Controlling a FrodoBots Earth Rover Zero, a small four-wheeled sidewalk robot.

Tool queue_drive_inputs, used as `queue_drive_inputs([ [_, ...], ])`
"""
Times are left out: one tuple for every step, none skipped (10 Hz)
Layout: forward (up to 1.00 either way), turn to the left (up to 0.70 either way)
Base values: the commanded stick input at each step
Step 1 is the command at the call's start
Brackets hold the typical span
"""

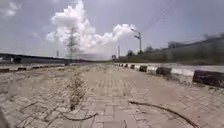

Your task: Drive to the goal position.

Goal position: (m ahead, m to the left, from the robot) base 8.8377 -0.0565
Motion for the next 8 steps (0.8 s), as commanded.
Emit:
queue_drive_inputs([
  [1.00, 0.00],
  [1.00, 0.00],
  [1.00, 0.00],
  [1.00, 0.00],
  [1.00, 0.00],
  [1.00, 0.00],
  [1.00, 0.00],
  [1.00, 0.00],
])
